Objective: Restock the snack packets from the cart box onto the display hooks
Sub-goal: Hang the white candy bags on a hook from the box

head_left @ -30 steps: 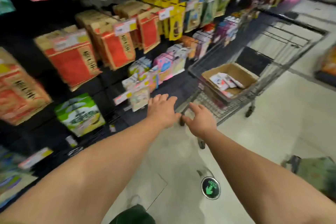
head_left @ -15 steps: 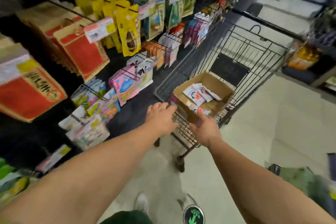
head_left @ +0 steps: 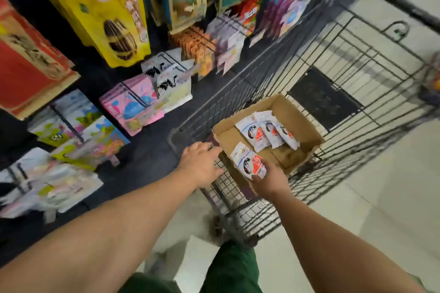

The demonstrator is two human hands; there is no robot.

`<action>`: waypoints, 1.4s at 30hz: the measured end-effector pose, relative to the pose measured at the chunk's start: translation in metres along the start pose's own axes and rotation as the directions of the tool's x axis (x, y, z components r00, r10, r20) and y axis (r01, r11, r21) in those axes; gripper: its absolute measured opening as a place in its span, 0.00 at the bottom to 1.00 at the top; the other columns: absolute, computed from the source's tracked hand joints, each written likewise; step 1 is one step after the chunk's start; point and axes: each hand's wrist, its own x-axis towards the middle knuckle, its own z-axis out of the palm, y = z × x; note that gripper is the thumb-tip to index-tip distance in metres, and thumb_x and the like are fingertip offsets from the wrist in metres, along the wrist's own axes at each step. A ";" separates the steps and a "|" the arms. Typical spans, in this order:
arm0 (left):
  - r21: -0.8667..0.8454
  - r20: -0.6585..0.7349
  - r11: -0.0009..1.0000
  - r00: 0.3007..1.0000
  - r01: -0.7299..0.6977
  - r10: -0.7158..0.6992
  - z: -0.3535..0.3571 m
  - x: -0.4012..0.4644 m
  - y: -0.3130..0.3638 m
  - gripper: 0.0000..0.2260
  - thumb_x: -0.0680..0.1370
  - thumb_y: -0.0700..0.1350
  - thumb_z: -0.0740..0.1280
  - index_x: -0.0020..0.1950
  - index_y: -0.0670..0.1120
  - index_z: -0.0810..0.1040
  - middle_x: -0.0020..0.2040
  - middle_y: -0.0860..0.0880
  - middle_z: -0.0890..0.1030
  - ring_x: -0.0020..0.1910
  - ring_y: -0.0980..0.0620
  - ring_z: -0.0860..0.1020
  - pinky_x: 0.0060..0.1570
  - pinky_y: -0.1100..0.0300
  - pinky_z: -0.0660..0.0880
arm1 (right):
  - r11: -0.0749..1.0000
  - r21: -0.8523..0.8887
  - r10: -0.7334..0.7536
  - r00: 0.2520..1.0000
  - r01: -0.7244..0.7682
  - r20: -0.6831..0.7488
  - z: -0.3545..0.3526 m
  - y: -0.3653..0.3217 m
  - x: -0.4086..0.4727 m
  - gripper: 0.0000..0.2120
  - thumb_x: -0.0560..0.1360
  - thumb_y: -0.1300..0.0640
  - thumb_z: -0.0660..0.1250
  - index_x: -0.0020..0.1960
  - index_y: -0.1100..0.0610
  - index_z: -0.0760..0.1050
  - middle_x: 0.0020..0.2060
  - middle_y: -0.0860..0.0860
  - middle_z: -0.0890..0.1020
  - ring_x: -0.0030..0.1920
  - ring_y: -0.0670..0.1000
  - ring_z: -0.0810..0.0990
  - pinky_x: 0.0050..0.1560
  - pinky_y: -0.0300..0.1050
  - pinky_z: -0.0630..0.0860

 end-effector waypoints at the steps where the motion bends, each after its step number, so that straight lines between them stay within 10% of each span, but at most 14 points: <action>1: -0.030 0.017 0.999 0.999 0.033 -0.032 0.008 0.015 0.008 0.30 0.78 0.60 0.64 0.78 0.56 0.60 0.78 0.47 0.61 0.77 0.44 0.57 0.74 0.48 0.54 | 1.000 -0.018 -0.002 0.999 0.003 0.035 -0.004 0.007 0.022 0.30 0.75 0.49 0.67 0.74 0.48 0.62 0.64 0.55 0.75 0.63 0.58 0.75 0.62 0.51 0.74; 21: -0.344 0.209 0.874 0.935 0.344 -0.286 0.107 0.174 0.085 0.28 0.78 0.53 0.67 0.76 0.48 0.65 0.75 0.47 0.67 0.73 0.47 0.63 0.70 0.60 0.58 | 0.947 -0.314 0.092 0.886 0.063 0.454 0.072 0.071 0.259 0.27 0.73 0.47 0.68 0.68 0.56 0.67 0.62 0.56 0.76 0.61 0.58 0.76 0.60 0.51 0.74; 26: -0.403 0.234 0.816 0.908 0.415 -0.346 0.103 0.179 0.089 0.30 0.77 0.54 0.68 0.77 0.48 0.64 0.76 0.47 0.66 0.74 0.46 0.64 0.72 0.57 0.59 | 0.996 0.040 0.054 0.867 -0.085 0.496 0.052 0.076 0.255 0.19 0.71 0.54 0.73 0.59 0.58 0.76 0.54 0.53 0.82 0.54 0.55 0.80 0.58 0.51 0.77; 31: -0.771 0.323 0.322 0.773 0.549 -0.545 0.087 0.191 0.097 0.36 0.66 0.54 0.79 0.70 0.52 0.69 0.63 0.52 0.79 0.61 0.50 0.78 0.63 0.49 0.76 | 0.832 0.405 0.012 0.741 -0.380 0.672 0.002 0.069 0.237 0.21 0.70 0.58 0.76 0.59 0.64 0.77 0.49 0.59 0.85 0.49 0.57 0.85 0.51 0.51 0.82; 34: -0.849 0.431 0.006 0.699 0.529 -0.571 0.081 0.197 0.099 0.20 0.70 0.46 0.78 0.59 0.52 0.75 0.55 0.50 0.83 0.51 0.49 0.82 0.52 0.49 0.81 | 0.722 0.487 -0.106 0.617 -0.492 0.780 -0.011 0.064 0.236 0.23 0.68 0.56 0.76 0.61 0.60 0.76 0.53 0.59 0.83 0.55 0.59 0.82 0.58 0.57 0.79; 36: -0.849 0.466 -0.056 0.693 0.526 -0.550 0.083 0.199 0.096 0.17 0.72 0.44 0.76 0.58 0.52 0.77 0.54 0.47 0.84 0.48 0.48 0.84 0.51 0.49 0.81 | 0.726 0.576 -0.071 0.792 -0.376 0.606 -0.013 0.066 0.242 0.23 0.66 0.43 0.75 0.57 0.51 0.77 0.55 0.54 0.82 0.58 0.57 0.80 0.62 0.60 0.75; 38: -0.834 0.462 -0.017 0.681 0.552 -0.568 0.090 0.200 0.093 0.15 0.73 0.45 0.76 0.58 0.51 0.79 0.53 0.47 0.85 0.47 0.48 0.84 0.52 0.48 0.81 | 0.926 0.367 0.037 0.989 -0.087 0.142 -0.014 0.077 0.257 0.24 0.70 0.40 0.70 0.62 0.50 0.73 0.60 0.53 0.78 0.63 0.56 0.75 0.64 0.56 0.72; 40: -0.817 0.462 0.012 0.666 0.576 -0.586 0.095 0.200 0.093 0.15 0.73 0.45 0.76 0.59 0.49 0.80 0.52 0.47 0.85 0.47 0.47 0.84 0.51 0.49 0.81 | 1.000 0.015 0.026 0.983 -0.024 -0.183 -0.018 0.090 0.272 0.30 0.72 0.44 0.69 0.70 0.54 0.66 0.67 0.57 0.71 0.68 0.59 0.68 0.66 0.54 0.67; 42: -0.818 0.473 -0.009 0.663 0.575 -0.580 0.101 0.200 0.094 0.15 0.73 0.45 0.76 0.59 0.48 0.80 0.53 0.46 0.85 0.48 0.46 0.84 0.53 0.47 0.81 | 0.989 -0.121 0.068 0.989 -0.084 -0.131 -0.017 0.103 0.287 0.37 0.73 0.47 0.68 0.76 0.51 0.55 0.75 0.56 0.61 0.73 0.61 0.61 0.70 0.58 0.64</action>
